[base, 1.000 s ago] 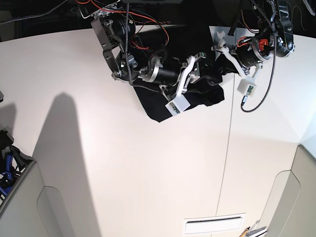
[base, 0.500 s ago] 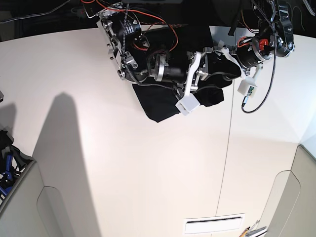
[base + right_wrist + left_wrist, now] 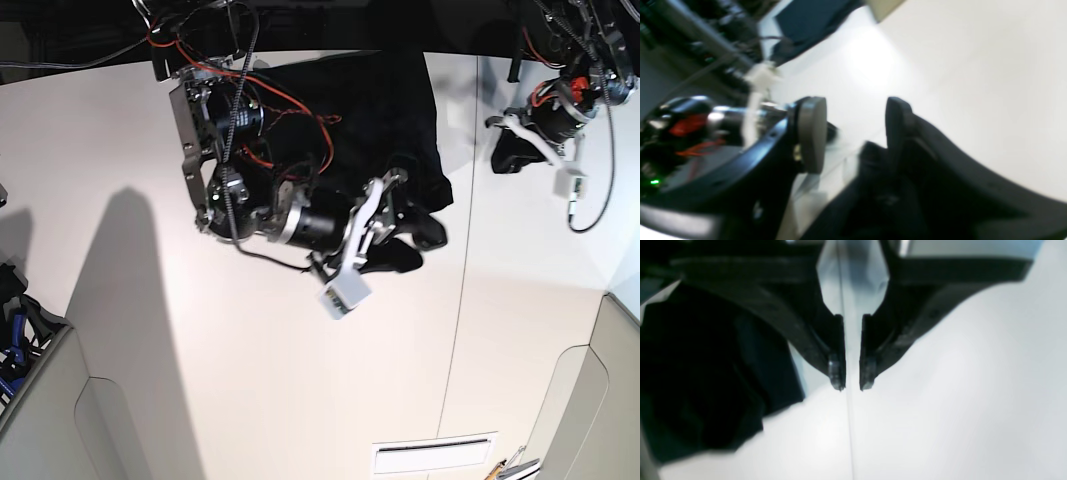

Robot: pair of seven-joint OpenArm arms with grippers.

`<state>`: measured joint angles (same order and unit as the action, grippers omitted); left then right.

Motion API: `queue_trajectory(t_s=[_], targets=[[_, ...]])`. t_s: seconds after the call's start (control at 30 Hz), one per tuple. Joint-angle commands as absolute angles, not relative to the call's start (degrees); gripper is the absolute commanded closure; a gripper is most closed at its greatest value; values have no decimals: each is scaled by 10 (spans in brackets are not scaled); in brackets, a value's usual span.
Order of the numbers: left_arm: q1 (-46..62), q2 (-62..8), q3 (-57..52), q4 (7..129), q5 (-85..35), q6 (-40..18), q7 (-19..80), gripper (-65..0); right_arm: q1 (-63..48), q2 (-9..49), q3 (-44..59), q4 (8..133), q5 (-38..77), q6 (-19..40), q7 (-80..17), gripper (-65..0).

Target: Fold the T-shirt properly

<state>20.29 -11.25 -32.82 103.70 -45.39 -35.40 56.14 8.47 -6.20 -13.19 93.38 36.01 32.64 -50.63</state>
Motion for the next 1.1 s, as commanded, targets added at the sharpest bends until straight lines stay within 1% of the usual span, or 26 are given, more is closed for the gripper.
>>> queue_trajectory(t_s=[0.0, 0.13, 0.2, 0.27, 0.37, 0.5, 0.57, 0.67, 0.77, 0.9, 0.97, 1.07], targets=[[200, -118, -348, 1047, -487, -365, 552, -84, 95, -67, -121, 944, 350, 332, -496, -284], [200, -118, -412, 1047, -611, -400, 594, -84, 95, -61, -63, 944, 251, 309, -496, -282], [200, -118, -428, 1047, -680, -400, 630, -84, 95, -45, -34, 944, 233, 290, -496, -281], [200, -117, -432, 1047, -728, -400, 657, -84, 95, -22, -7, 944, 233, 276, -502, -281], [200, -114, -431, 1047, -775, -400, 685, -84, 93, 14, 30, 944, 240, 276, -533, -281], [200, -111, -429, 1047, -850, -400, 740, -84, 77, 51, 72, 944, 318, 277, -571, -280], [200, -111, -420, 1047, -850, -400, 764, -84, 67, 61, 83, 944, 365, 279, -575, -280], [200, -111, -384, 1053, -850, -400, 766, -88, 51, 63, 88, 944, 408, 303, -575, -280], [200, -111, -323, 1073, -850, -400, 766, -134, 41, 61, 87, 944, 440, 314, -575, -280], [200, -111, -231, 1130, -848, -400, 761, -137, 39, 48, 87, 944, 463, 318, -584, -280], [199, -111, -190, 1167, -817, -400, 747, -137, 39, 42, 86, 944, 467, 318, -586, -280], [197, -111, -133, 1216, -712, -400, 694, -137, 39, 36, 86, 944, 468, 318, -586, -280]])
